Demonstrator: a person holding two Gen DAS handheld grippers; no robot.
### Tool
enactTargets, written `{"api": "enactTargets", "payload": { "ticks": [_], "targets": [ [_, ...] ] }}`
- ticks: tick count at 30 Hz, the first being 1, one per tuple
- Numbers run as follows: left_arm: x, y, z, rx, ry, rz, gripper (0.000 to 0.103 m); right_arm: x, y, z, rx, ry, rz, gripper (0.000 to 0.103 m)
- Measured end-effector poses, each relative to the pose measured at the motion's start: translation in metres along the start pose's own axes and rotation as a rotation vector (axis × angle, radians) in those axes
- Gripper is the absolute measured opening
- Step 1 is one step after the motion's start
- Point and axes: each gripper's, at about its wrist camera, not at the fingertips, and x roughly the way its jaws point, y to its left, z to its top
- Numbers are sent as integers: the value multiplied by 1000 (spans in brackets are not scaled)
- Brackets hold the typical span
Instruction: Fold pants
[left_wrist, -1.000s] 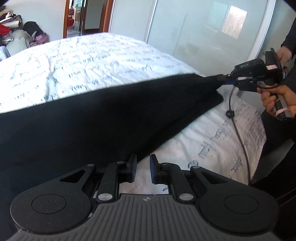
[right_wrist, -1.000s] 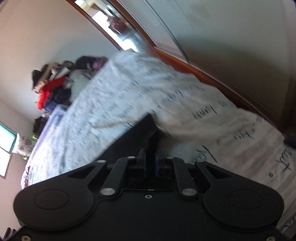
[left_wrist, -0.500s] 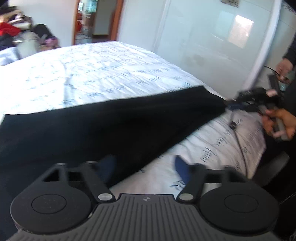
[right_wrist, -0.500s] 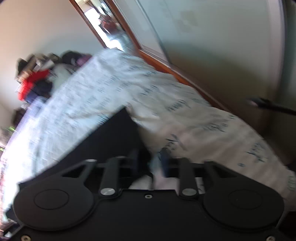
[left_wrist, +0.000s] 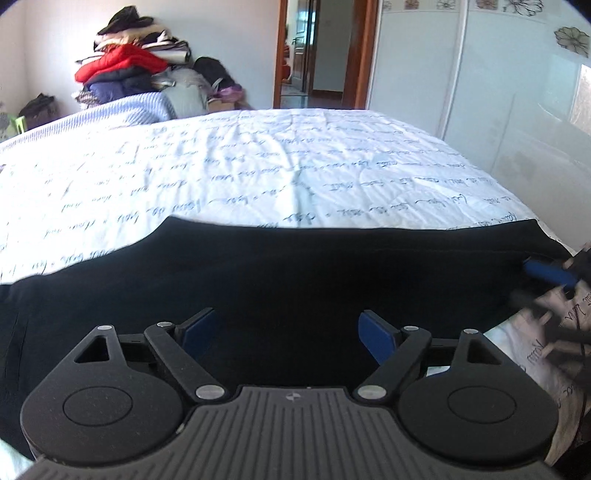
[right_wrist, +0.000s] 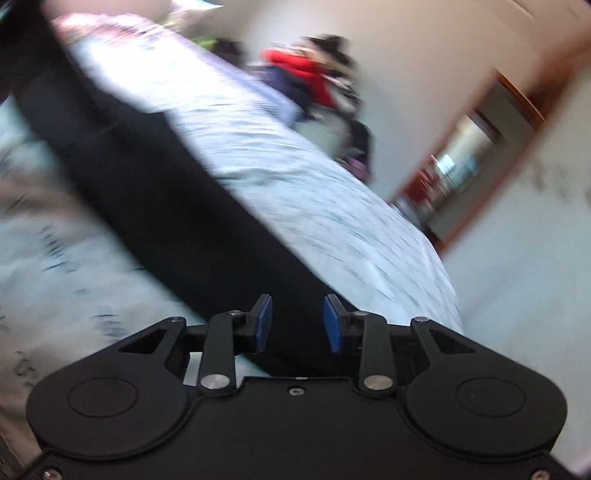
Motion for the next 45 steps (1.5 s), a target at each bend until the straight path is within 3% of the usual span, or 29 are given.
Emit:
{"api": "enactTargets", "payload": {
  "ticks": [7,13,18,19,20,21,27,35,39,42,45],
  "targets": [
    [-2,14,-8,-17,9,20,87,8,25,8,-164,28,-5,30],
    [3,6,-8,-13,8,0,87,9,20,-9,-173,115,-26,30],
    [8,-9,-6,1,14,-25,87,17,26,-10,-215,96,-17,29],
    [9,-12,-6,5,14,-32,87,19,28,-9,-223,91,-13,26],
    [9,-15,-5,11,13,-38,87,19,29,-9,-221,92,3,15],
    [9,-19,-5,20,12,-44,88,20,29,-7,-209,96,21,9],
    [11,-46,-2,116,-11,-40,96,3,22,-8,-112,95,84,8],
    [35,-72,-1,197,11,-44,96,2,25,-11,-52,101,128,9],
    [47,-80,-3,210,14,-27,96,-19,-22,-19,191,86,206,9],
    [55,-84,-5,215,29,-11,96,-38,-67,-39,363,139,151,9],
    [58,-87,-7,206,32,-20,96,-75,-105,-55,419,187,118,9]
  ]
}}
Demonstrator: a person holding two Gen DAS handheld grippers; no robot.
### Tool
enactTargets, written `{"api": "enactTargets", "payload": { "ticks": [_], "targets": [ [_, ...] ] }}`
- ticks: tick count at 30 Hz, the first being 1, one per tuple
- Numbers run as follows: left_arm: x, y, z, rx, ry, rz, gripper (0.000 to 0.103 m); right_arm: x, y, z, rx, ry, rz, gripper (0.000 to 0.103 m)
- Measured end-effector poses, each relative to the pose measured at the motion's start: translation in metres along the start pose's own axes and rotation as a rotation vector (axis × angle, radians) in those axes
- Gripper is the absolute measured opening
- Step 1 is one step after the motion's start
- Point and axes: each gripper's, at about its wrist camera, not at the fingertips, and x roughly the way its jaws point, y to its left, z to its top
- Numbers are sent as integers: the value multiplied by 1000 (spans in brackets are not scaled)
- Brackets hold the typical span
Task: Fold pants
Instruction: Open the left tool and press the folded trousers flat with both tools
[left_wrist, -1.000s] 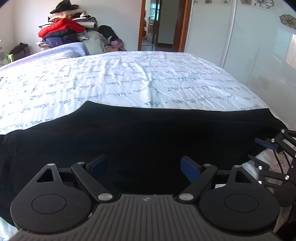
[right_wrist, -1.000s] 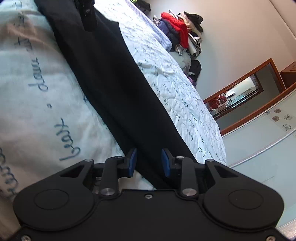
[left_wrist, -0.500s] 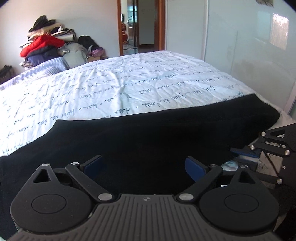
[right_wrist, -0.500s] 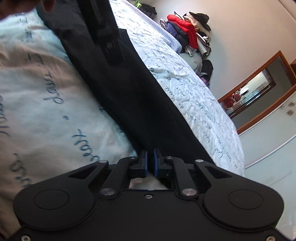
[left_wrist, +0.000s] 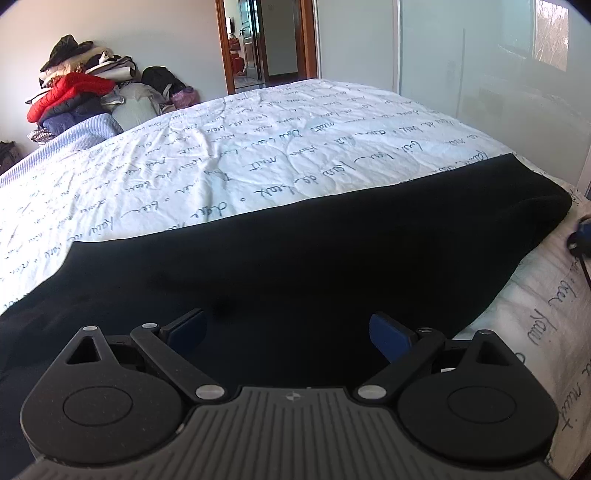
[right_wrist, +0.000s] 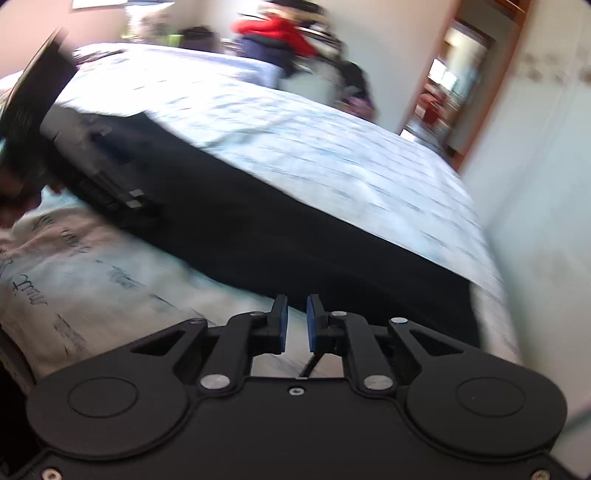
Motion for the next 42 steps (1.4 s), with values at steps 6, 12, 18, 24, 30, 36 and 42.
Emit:
{"api": "enactTargets", "payload": {
  "ticks": [6,12,18,24,30,36,42],
  "targets": [
    [2,-11,11,-19,-29,-47,96,-86,-65,-10,207,-222,95,51],
    [9,-36,25,34,-54,-38,96,15,-98,-51,487,-61,-23,50],
    [8,-44,23,75,-52,-31,96,59,-151,-92,914,-123,-1,50],
    [14,-48,27,91,-64,11,97,69,-146,-78,791,-62,-43,13],
    [19,-50,20,104,-38,0,97,62,-130,-64,604,18,-239,30],
    [21,-53,16,132,-45,38,97,44,-97,-31,526,-113,-74,35],
    [11,-50,14,123,-57,30,97,79,-73,-33,431,43,279,34]
  ]
}}
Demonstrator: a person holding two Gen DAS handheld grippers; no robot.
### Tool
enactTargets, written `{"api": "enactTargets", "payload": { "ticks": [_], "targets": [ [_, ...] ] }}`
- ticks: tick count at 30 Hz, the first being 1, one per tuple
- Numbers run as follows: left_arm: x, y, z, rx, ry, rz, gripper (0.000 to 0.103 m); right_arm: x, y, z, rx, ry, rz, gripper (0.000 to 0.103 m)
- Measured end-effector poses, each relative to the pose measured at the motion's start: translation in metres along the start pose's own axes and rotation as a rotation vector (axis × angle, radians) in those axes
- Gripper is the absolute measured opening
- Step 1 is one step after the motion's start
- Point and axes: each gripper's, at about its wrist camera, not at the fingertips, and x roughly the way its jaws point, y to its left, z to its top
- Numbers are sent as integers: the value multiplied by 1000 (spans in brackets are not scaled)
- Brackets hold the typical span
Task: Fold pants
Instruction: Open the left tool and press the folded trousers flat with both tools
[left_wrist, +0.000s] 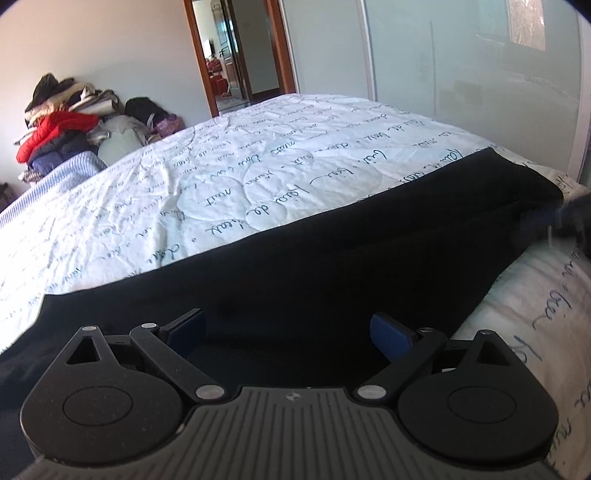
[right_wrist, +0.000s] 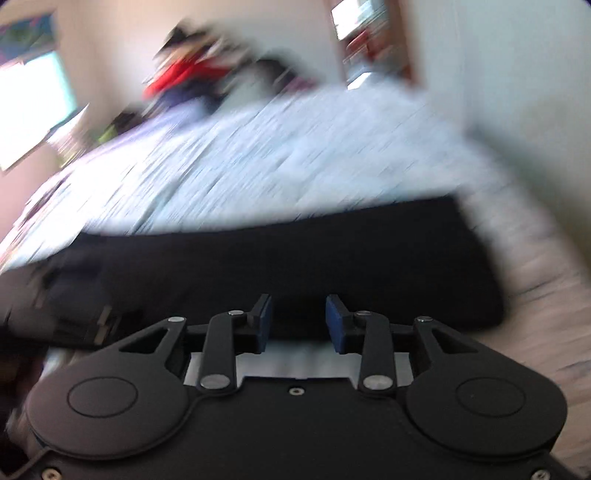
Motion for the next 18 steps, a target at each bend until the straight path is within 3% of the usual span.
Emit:
{"api": "enactTargets", "payload": {
  "ticks": [2,4,7,8,10,14,16,18],
  "targets": [
    [-5,2,-1,19,-9,19,97,-10,12,-3,-74,11,31,34],
    [-8,4,0,18,-22,41,97,-24,8,4,-36,-66,53,34],
    [-7,7,5,-33,-28,22,97,-20,-6,22,19,-158,-50,45],
    [-7,8,7,-52,-23,2,97,-10,-13,28,35,-147,-83,48],
    [-9,9,8,-68,-16,-36,97,13,-27,32,65,-26,-82,48],
    [-19,10,0,-16,-32,-6,98,-5,-5,11,-145,66,-94,51],
    [-17,13,0,-12,-20,24,98,-26,0,5,-157,36,-121,54],
    [-12,17,3,-40,-14,7,98,-37,-6,9,-82,-34,-121,55]
  ]
}}
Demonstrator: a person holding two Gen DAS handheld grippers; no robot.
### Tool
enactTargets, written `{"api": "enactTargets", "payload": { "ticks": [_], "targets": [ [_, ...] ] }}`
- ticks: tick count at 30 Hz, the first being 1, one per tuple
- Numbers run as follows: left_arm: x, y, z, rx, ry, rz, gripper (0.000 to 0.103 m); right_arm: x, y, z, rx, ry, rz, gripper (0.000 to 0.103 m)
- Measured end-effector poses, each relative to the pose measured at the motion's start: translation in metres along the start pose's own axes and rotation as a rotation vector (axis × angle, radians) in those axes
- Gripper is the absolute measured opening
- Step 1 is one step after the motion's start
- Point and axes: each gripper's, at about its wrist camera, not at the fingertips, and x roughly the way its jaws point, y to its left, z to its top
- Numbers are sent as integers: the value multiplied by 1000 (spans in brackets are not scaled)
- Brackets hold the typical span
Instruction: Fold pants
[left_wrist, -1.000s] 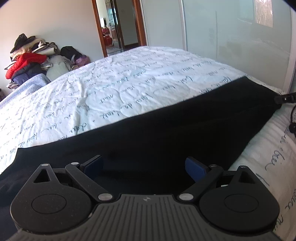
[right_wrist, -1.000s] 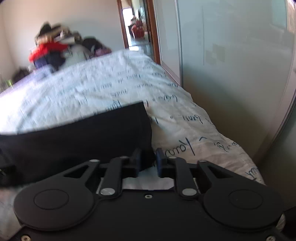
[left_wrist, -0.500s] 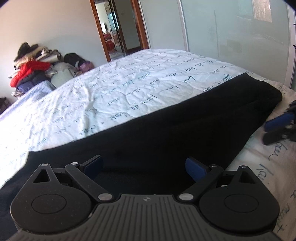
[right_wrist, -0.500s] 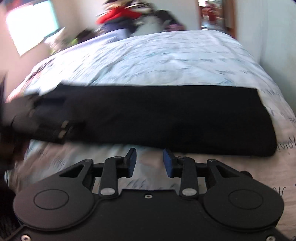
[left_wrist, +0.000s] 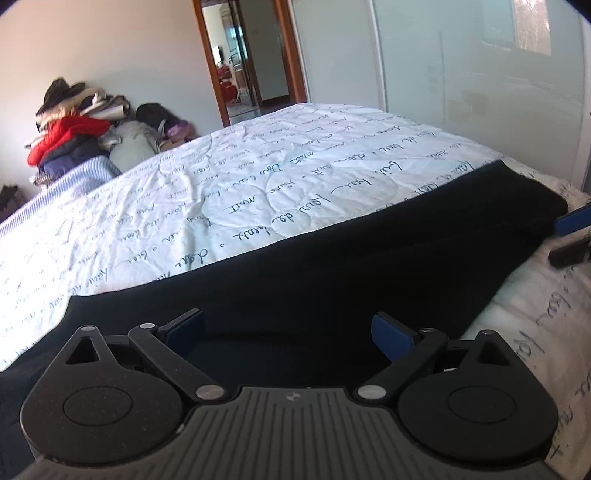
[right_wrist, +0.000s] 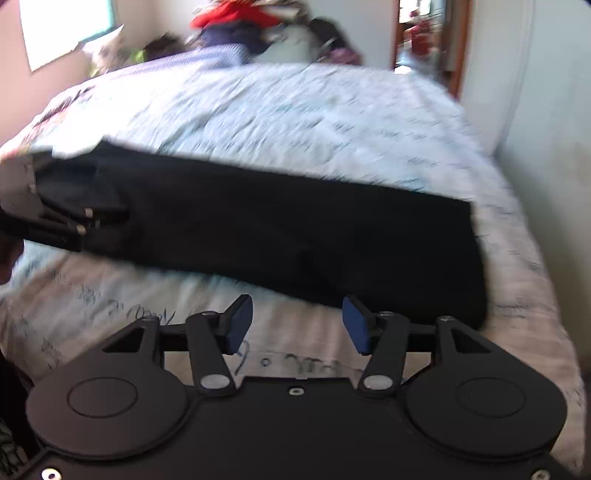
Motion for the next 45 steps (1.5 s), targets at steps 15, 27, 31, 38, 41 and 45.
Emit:
{"api": "enactTargets", "payload": {
  "ticks": [15,27,31,38,41,45],
  "targets": [
    [25,-33,12,109,27,-66,98,58,-26,54,-106,-42,-342,57],
    [27,-23,6,29,48,-43,98,43,-9,15,-276,22,-462,71],
    [34,-8,10,-102,82,-59,98,47,-4,23,-146,-33,-228,70],
    [38,3,14,-192,95,-22,98,63,7,16,-253,118,-177,73],
    [40,5,15,-212,98,4,98,52,5,20,-157,55,-172,81],
    [48,8,14,-250,125,32,98,50,2,29,67,-24,-144,101]
  ]
}}
